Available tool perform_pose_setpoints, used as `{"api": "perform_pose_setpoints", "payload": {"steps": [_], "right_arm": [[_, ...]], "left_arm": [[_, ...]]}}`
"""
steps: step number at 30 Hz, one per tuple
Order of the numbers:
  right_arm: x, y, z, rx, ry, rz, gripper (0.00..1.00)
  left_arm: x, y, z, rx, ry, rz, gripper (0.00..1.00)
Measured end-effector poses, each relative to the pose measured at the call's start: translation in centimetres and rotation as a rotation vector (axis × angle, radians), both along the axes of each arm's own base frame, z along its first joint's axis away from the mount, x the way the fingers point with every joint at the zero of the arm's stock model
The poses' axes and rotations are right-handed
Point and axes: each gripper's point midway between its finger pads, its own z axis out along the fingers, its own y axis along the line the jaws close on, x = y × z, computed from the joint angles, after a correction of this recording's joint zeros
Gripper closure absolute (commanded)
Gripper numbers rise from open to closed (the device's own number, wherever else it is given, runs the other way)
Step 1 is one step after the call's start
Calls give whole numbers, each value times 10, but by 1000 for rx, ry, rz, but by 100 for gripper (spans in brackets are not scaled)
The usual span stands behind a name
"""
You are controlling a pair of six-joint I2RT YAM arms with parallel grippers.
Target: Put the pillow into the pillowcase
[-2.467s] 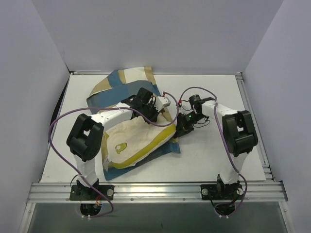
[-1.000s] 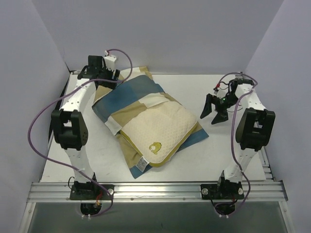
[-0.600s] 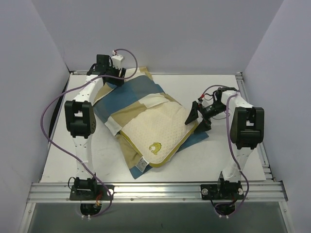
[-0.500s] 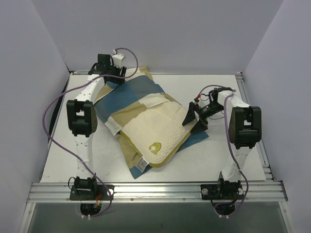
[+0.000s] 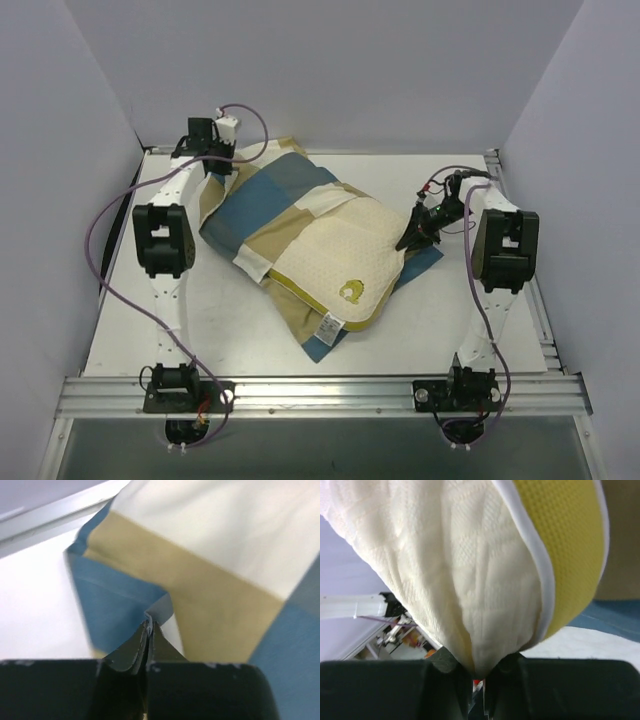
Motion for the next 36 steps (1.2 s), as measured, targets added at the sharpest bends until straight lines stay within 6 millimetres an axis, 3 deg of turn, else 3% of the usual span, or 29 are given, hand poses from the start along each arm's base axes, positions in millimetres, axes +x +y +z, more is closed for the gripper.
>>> {"api": "perform_pose_setpoints", "payload": {"steps": [3,6,8,9,10,11,13,15,16,17,20,22,24,28,30,33,36], "right_arm": [[27,-29,3,-63,-78,-29,100],[58,-56,8,-134,-167,-36,96],[78,-69,12,-177,-230,-35,79],[85,-75,14,-198,-249,-39,49],[91,-80,16,-217,-269,-42,37],[95,-83,19,-233,-289,-40,29],[96,-84,23,-241,-304,-38,21],[89,-82,22,-237,-294,-37,21],[78,-80,20,-231,-274,-37,21],[65,-76,19,-218,-238,-37,21],[25,-65,20,-168,-158,-38,21],[1,-56,24,-130,-103,-40,20],[-15,-47,25,-91,-65,-37,21],[-29,-33,20,-25,-9,-30,23],[-30,-26,18,-2,6,-21,32],[-31,-17,14,35,27,-6,56],[-31,-11,11,68,47,-10,76]], "left_arm": [[-13,35,8,6,12,54,100],[-36,91,32,70,-6,149,100],[-54,128,53,139,-23,214,67],[-63,144,63,168,-38,245,54],[-74,157,73,193,-47,270,45],[-85,166,82,206,-56,289,25],[-110,167,96,216,-79,276,24],[-139,142,104,218,-84,210,24],[-152,117,111,225,-99,154,25],[-162,87,115,223,-112,86,25],[-196,-34,121,186,-159,-191,29],[-234,-109,105,155,-136,-374,32],[-273,-153,77,134,-67,-499,32],[-337,-177,17,145,107,-649,29],[-366,-184,-5,166,156,-740,29],[-401,-197,-26,223,177,-901,31],[-409,-209,-35,254,163,-996,32]]}}
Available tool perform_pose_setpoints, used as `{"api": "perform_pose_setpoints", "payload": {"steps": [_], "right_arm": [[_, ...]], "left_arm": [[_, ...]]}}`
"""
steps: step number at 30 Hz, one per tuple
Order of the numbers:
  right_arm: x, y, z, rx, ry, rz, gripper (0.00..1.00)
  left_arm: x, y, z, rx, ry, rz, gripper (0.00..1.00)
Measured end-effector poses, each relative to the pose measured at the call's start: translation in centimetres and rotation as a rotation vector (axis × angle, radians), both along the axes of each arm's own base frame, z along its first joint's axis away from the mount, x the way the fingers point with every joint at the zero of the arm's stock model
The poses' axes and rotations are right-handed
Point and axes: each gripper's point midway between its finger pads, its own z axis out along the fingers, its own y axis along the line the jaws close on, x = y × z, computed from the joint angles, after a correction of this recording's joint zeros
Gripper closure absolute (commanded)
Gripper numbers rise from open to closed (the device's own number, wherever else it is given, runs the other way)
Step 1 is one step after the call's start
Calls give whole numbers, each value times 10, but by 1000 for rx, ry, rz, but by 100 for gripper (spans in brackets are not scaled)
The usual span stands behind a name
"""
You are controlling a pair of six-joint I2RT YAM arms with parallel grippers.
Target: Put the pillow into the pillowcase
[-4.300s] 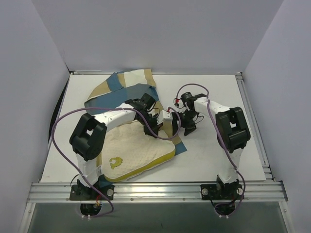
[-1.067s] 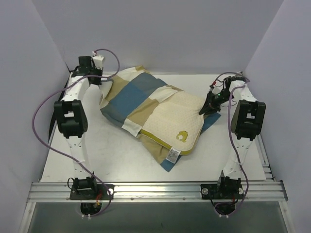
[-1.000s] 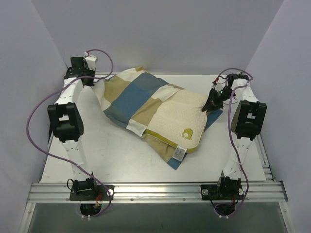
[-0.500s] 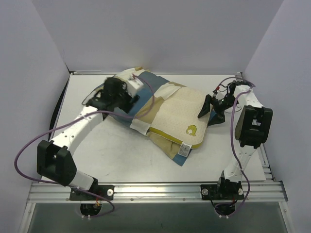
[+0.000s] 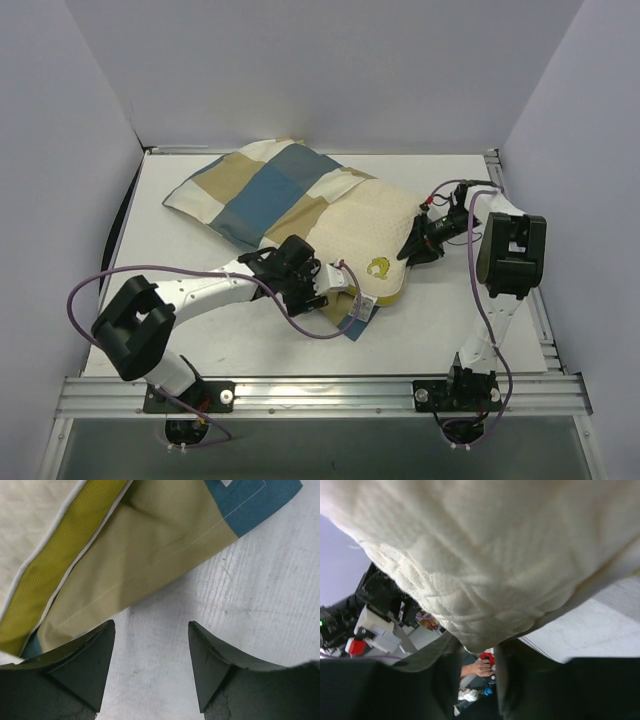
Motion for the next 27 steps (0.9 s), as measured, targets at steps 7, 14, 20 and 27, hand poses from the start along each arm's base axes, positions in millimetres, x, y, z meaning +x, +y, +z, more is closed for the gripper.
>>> {"api": "perform_pose_setpoints", "payload": {"steps": [7,14,20,27], "right_arm": [[3,5,4,39,-1,-14,100],[3,9,8,74,11,-30,100],[-3,23,14,146,36,-32,100],[-26,80,24,248,82,91,100]], "left_arm": [[2,-21,-16,21,-59,-141,23],[-13,-69,-34,44,-157,-398,39],[-16,-115,-40,30,-183,-520,100],[-61,-123,-24,-34,-75,-599,100]]}}
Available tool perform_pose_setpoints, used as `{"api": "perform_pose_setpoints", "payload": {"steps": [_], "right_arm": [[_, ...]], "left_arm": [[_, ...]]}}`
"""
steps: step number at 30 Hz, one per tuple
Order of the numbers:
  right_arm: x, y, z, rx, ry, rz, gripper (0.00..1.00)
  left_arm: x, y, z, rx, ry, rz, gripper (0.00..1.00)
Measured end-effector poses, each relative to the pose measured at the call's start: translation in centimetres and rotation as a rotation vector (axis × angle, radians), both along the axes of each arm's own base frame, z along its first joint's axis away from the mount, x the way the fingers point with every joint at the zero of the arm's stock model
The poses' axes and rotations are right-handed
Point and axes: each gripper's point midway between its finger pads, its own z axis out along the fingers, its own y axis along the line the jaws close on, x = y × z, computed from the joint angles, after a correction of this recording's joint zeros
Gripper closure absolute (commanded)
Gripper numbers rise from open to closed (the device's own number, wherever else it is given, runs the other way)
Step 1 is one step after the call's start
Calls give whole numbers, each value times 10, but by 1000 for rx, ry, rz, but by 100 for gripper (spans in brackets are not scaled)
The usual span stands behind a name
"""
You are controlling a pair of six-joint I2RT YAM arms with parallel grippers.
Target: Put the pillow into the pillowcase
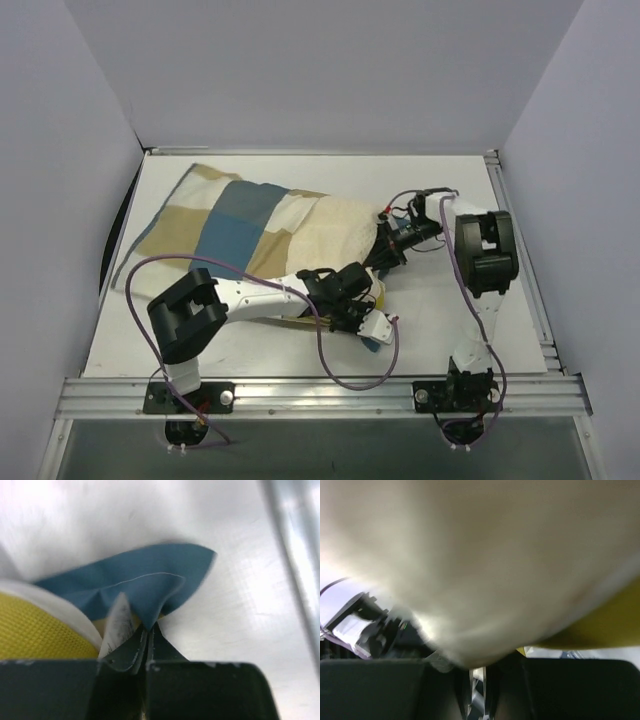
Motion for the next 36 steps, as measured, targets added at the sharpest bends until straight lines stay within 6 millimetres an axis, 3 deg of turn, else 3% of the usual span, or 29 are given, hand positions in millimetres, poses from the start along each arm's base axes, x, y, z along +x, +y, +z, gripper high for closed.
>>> {"api": "perform_pose_setpoints", "payload": {"steps": [2,5,7,8,11,15,17,20,21,23,24,26,28,32,36], "right_arm": [[-5,20,-11,-1,23,40,100],[-19,42,-49,-34,87,66,100],[-19,52,-57,16,48,79,100],[-17,56,-59,21,33,80,100],[-12,58,-64,36,-6,74,100],[-13,53,-66,29,-30,66,100],[-17,46,-67,6,-32,53,100],[-28,28,-67,-39,-17,22,100],[-35,21,-66,-53,-7,15,76],[-52,11,-62,-76,18,23,55],[-58,7,-60,-90,25,38,43],[-67,2,-54,-110,12,95,34],[-62,-1,-49,-133,-30,131,32],[-12,-10,-32,-192,-191,116,31],[40,-16,-15,-233,-342,58,33]], "left_arm": [[-18,-6,13,-33,29,-36,100],[-33,-10,26,-66,58,-69,100],[-40,-11,29,-77,75,-76,93],[-41,-9,30,-76,79,-67,80],[-43,-5,39,-89,104,-15,54],[-35,-1,89,-189,153,138,26],[-13,11,127,-276,200,279,25],[69,60,185,-426,198,612,25],[96,82,198,-457,174,727,26],[143,129,210,-474,114,952,27],[156,147,209,-461,98,1037,28],[170,175,194,-394,100,1165,29],[175,190,168,-299,132,1244,29],[171,197,109,-94,249,1320,29],[175,196,82,0,304,1366,38]]}}
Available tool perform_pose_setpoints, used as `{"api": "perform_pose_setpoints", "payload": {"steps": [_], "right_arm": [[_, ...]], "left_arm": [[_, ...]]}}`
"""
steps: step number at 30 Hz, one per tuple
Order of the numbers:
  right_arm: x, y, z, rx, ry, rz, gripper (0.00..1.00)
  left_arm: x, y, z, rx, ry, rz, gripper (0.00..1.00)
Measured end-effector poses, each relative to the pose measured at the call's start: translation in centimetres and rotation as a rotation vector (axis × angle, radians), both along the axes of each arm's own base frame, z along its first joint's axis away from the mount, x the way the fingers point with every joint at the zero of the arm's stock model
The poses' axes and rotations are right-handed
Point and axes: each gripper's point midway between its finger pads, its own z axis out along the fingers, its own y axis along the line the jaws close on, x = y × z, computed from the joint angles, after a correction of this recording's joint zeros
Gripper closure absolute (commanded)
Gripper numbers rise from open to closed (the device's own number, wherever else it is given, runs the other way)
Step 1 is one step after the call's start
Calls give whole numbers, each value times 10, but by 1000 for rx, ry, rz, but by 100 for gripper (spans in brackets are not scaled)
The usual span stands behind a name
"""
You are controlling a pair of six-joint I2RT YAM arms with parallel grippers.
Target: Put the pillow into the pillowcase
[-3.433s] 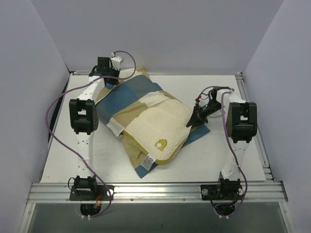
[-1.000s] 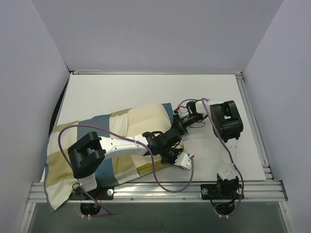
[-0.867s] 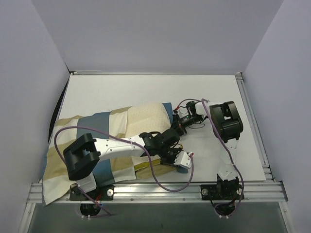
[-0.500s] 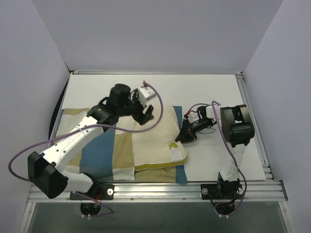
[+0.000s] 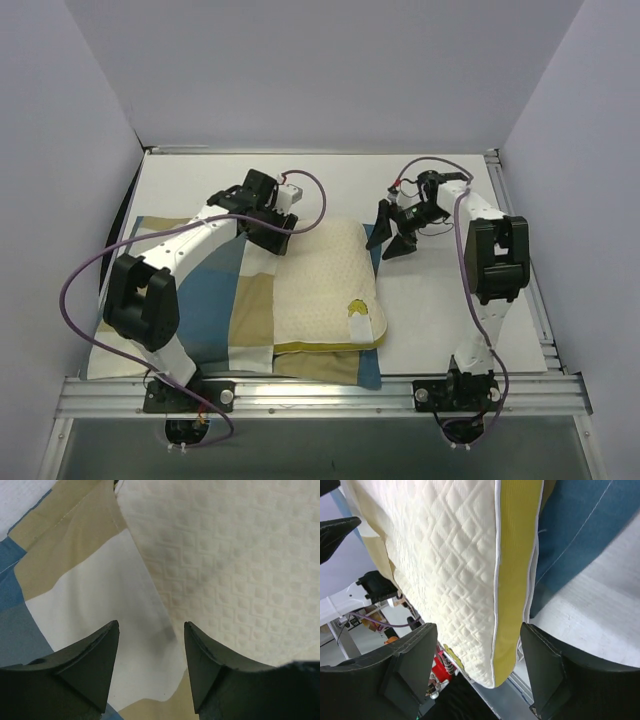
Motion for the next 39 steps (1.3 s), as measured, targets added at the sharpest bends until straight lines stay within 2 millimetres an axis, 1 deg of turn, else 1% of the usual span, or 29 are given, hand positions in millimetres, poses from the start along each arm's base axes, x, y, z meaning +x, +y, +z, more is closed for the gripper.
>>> {"api": "perform_pose_setpoints", "payload": {"steps": [1,2,3,4,5,6,7,8,9,10,11,14,15,17,19,21,24,25,26,27,28,29,30,31,32,34,36,37,39], "right_arm": [[5,1,-1,-3,-10,-3,34],[6,4,-3,-5,-5,-4,36],[4,8,-8,-6,10,2,43],[1,13,-15,-8,29,11,47],[-5,18,-23,-11,53,23,51],[-12,24,-31,-12,82,35,61],[-21,30,-40,-12,112,48,66],[-29,35,-46,-7,146,57,71],[-39,40,-50,4,186,64,79],[-44,43,-51,14,217,62,82],[-46,46,-51,23,241,56,88],[-38,52,-43,40,256,34,93],[-30,55,-39,44,244,28,93],[-9,58,-28,54,200,7,93],[13,60,-12,68,154,-20,94],[34,58,5,84,103,-51,94],[63,43,23,104,48,-115,95],[70,36,26,108,42,-139,94],[79,26,28,113,37,-168,83],[87,17,27,114,32,-195,73],[94,7,26,114,32,-225,58],[100,-1,23,113,33,-251,31],[105,-10,19,108,37,-278,17],[108,-20,15,99,32,-300,5],[109,-28,10,90,32,-316,0],[100,-37,2,60,48,-329,0],[82,-38,-6,32,77,-318,1],[70,-37,-10,20,97,-308,2],[47,-31,-13,4,139,-282,5]], "left_arm": [[2,1,-4,9,8,12,41],[4,1,-7,18,16,22,48],[6,1,-9,23,20,28,64],[7,1,-11,25,25,37,76],[9,0,-12,26,27,40,84],[11,-2,-13,23,28,40,92],[13,-5,-13,14,32,37,100],[15,-9,-13,0,36,34,100],[18,-17,-12,-23,47,25,100],[21,-27,-11,-49,54,16,100],[23,-37,-9,-73,60,5,100],[29,-76,-4,-149,62,-32,100],[30,-88,-2,-169,54,-42,100],[35,-115,4,-215,27,-54,100],[43,-138,13,-261,-8,-55,100],[55,-154,22,-303,-51,-39,100],[79,-162,32,-339,-113,-10,100],[86,-163,35,-348,-126,-5,91],[92,-162,36,-352,-138,-3,77],[98,-160,38,-350,-148,-5,55],[102,-158,41,-346,-158,-13,47],[105,-156,44,-345,-162,-17,42],[108,-151,47,-334,-171,-18,39],[111,-144,51,-320,-187,-22,38],[111,-138,54,-307,-197,-29,37],[103,-117,54,-249,-215,-39,35],[84,-90,52,-181,-213,-47,35],[72,-74,52,-141,-211,-48,36],[51,-54,53,-89,-203,-52,37]]}}
